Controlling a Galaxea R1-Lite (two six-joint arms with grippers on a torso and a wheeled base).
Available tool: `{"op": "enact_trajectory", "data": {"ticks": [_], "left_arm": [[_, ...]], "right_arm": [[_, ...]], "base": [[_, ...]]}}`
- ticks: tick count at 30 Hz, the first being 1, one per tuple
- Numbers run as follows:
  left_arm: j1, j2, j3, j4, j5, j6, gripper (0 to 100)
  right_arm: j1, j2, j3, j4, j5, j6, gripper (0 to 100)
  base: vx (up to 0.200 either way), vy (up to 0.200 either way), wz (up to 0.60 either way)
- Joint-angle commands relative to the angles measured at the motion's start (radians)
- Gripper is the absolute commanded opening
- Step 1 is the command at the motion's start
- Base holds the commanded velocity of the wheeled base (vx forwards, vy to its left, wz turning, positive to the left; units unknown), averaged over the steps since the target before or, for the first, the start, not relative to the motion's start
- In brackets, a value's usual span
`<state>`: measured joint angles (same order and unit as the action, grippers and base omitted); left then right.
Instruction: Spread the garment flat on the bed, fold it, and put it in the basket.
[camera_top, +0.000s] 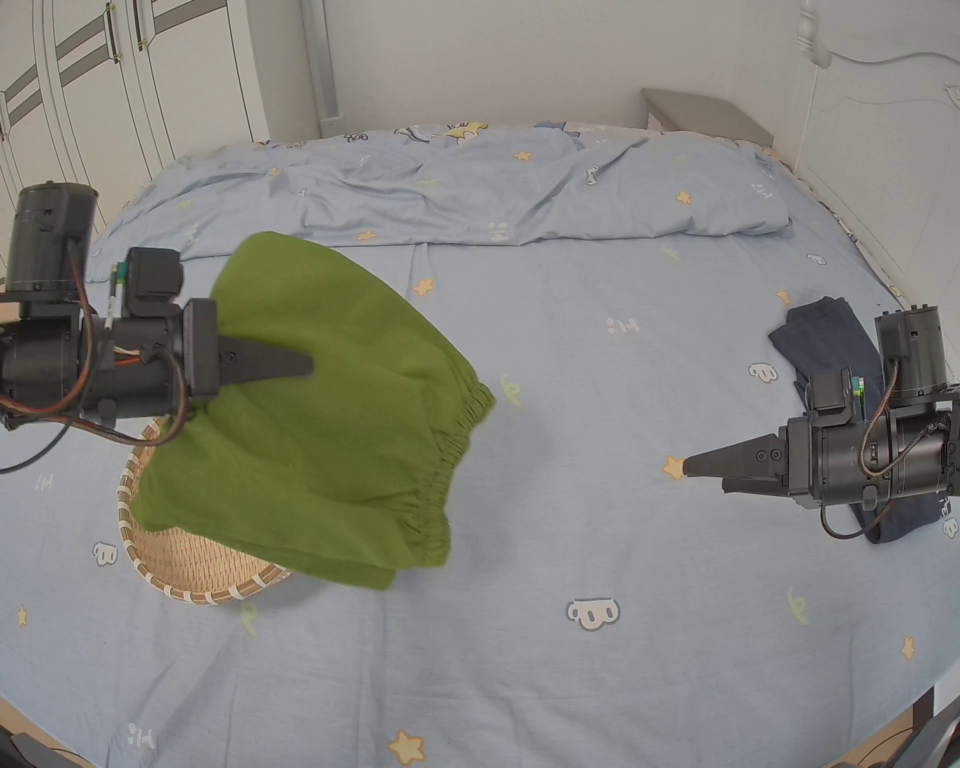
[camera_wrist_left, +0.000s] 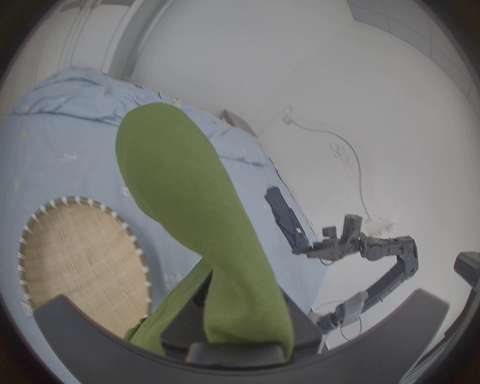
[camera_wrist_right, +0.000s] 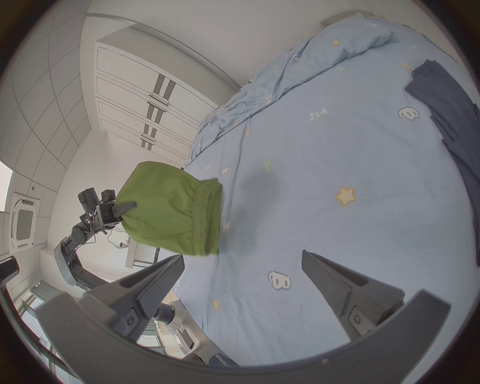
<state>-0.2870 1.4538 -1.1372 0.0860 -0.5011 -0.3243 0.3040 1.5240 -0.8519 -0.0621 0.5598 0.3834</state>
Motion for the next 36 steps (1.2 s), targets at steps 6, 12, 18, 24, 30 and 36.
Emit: {"op": "enact_trajectory", "data": {"ticks": [6,12,18,24,30,36], "left_arm": [[0.269,0.016,0.030,-0.094,-0.010,-0.009,0],[0.408,0.120,0.114,-0.094,-0.011,-0.019,0],[0.516,0.220,0.166,-0.115,-0.013,-0.016,0],[0.571,0.296,0.168,-0.111,-0.001,0.005,0],[0.575,0.324,0.168,-0.087,0.024,0.053,0],[0.566,0.382,0.146,-0.069,0.110,0.056,0]], "right_arm": [[0.001,-0.001,0.001,-0.001,-0.001,0.000,100],[0.012,-0.001,0.004,-0.001,0.000,0.000,100],[0.015,0.001,0.008,-0.001,0.002,0.000,100],[0.020,-0.001,0.010,-0.001,0.002,0.000,100],[0.026,-0.002,0.010,-0.001,0.000,0.000,100],[0.033,-0.001,0.016,-0.001,-0.004,0.000,100]], "base": [[0.000,0.000,0.00],[0.000,0.000,0.00],[0.000,0.000,0.00],[0.000,0.000,0.00],[0.000,0.000,0.00],[0.000,0.000,0.00]]}}
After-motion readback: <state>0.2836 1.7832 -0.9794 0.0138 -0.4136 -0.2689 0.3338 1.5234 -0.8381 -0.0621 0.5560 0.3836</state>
